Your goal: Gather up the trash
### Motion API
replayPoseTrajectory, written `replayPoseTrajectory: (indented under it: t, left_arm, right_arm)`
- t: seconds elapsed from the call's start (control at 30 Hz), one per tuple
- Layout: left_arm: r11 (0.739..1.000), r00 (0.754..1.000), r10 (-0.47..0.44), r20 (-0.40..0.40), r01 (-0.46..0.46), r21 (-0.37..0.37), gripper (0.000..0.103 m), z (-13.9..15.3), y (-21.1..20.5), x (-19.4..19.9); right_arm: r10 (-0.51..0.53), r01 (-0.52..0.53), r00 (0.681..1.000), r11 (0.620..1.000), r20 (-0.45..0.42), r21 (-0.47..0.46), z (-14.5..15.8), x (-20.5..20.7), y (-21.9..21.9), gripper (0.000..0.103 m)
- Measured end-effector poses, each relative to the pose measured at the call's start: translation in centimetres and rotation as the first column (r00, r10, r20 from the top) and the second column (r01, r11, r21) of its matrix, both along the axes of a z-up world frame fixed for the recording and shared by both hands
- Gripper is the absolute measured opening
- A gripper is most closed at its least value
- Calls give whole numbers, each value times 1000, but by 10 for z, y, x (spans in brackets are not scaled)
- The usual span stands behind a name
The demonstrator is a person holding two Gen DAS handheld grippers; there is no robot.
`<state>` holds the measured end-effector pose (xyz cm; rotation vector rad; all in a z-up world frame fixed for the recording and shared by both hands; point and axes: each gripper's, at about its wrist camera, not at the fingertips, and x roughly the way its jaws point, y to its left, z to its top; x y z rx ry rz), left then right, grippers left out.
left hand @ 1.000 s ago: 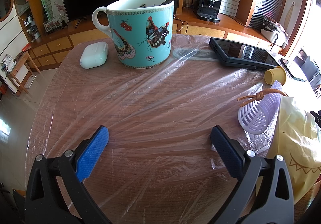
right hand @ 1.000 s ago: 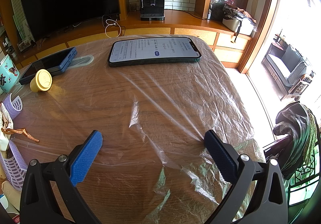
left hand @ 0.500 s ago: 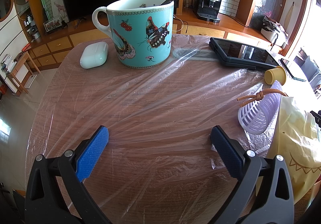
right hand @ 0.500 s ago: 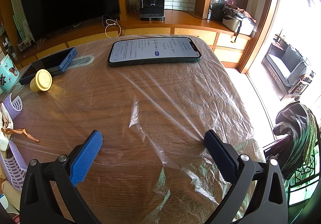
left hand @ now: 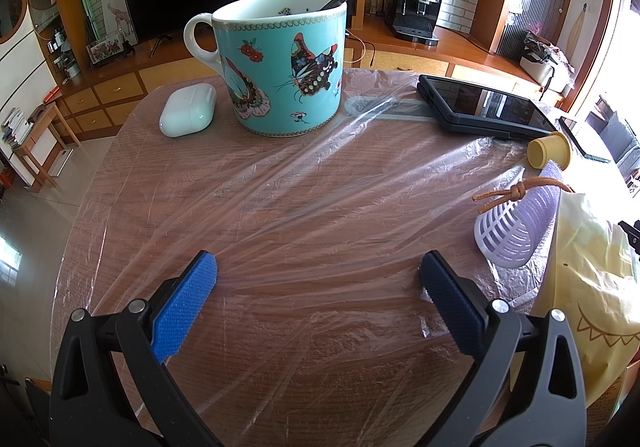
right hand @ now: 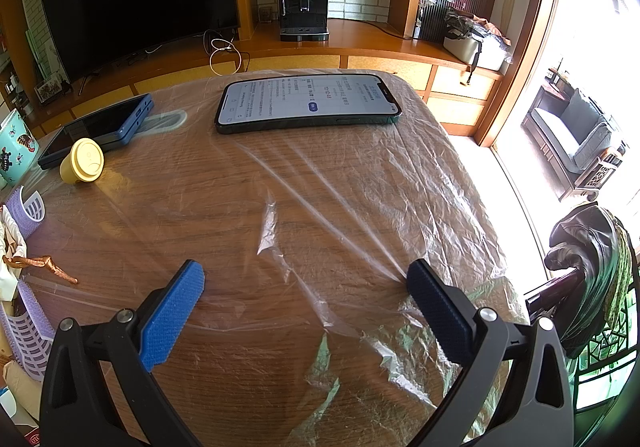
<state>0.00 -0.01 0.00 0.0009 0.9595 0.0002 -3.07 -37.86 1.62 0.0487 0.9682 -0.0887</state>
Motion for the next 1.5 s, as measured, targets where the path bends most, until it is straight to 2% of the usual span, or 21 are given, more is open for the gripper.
replayPoseTrajectory:
  t: [0.33, 0.4, 0.47, 0.5, 0.57, 0.67, 0.73, 0.83, 0.9, 0.97, 1.03, 1.13, 1.2, 1.23, 1.27, 1.33, 1.43, 1.5]
  left_arm:
    - [1000, 1000, -5, -3, 5, -1, 102, -1, 0, 2]
    - [999, 1000, 22, -15, -23, -22, 102, 1, 5, 1]
    - [994, 999, 43, 5, -43, -103, 101, 12, 16, -6]
    - [989, 998, 50, 27, -45, -139, 101, 28, 22, -14]
    - [990, 997, 51, 65, -42, -137, 101, 47, 22, -27]
    - [992, 984, -12, 178, 34, -122, 101, 90, 15, -67]
    - [987, 971, -69, 228, 99, -123, 101, 102, 7, -98]
    - [961, 940, -202, 274, 244, -131, 102, 120, -11, -145]
    - [935, 915, -294, 277, 335, -115, 102, 123, -30, -176]
    - [924, 908, -336, 249, 369, -102, 102, 120, -48, -192]
    - [909, 899, -374, 227, 404, -102, 102, 113, -61, -207]
    - [888, 873, -434, 223, 456, -59, 102, 102, -82, -233]
    - [878, 876, -445, 185, 467, -100, 102, 89, -92, -240]
    - [861, 871, -465, 159, 486, -151, 102, 82, -99, -240]
    - [860, 876, -461, 143, 481, -169, 102, 77, -100, -240]
    - [874, 885, -441, 152, 461, -150, 102, 77, -101, -243]
    - [903, 897, -382, 221, 413, -115, 102, 100, -87, -229]
    - [910, 898, -363, 250, 399, -110, 102, 117, -74, -210]
  right_arm:
    - [15, -15, 1000, 1000, -11, 4, 1, 4, 0, 99]
    - [-2, 2, 1000, 1000, -24, 22, 5, 4, -6, 99]
    - [-22, 21, 1000, 997, 17, 69, 20, 1, -20, 99]
    - [-35, 31, 999, 996, 41, 86, 32, -5, -25, 99]
    - [-53, 44, 994, 995, 95, 91, 58, -19, -34, 99]
    - [-13, -2, 980, 997, 200, 75, 98, -58, -27, 99]
    - [30, -49, 967, 997, 252, 66, 119, -89, -21, 99]
    - [96, -120, 954, 990, 285, 69, 134, -141, -4, 99]
    - [129, -156, 952, 985, 276, 78, 131, -176, 8, 99]
    - [131, -162, 960, 981, 249, 106, 121, -205, 17, 99]
    - [142, -173, 974, 969, 176, 176, 99, -226, 26, 99]
    - [173, -190, 980, 959, 95, 211, 73, -246, 40, 99]
    - [155, -169, 985, 951, 73, 258, 63, -253, 43, 99]
    - [145, -155, 988, 939, 54, 307, 58, -253, 44, 99]
    - [143, -144, 989, 920, 31, 366, 52, -251, 44, 99]
    - [122, -110, 993, 894, 0, 435, 41, -244, 45, 99]
    - [101, -80, 995, 872, -18, 482, 33, -229, 48, 99]
    - [101, -73, 994, 860, -29, 505, 27, -219, 52, 99]
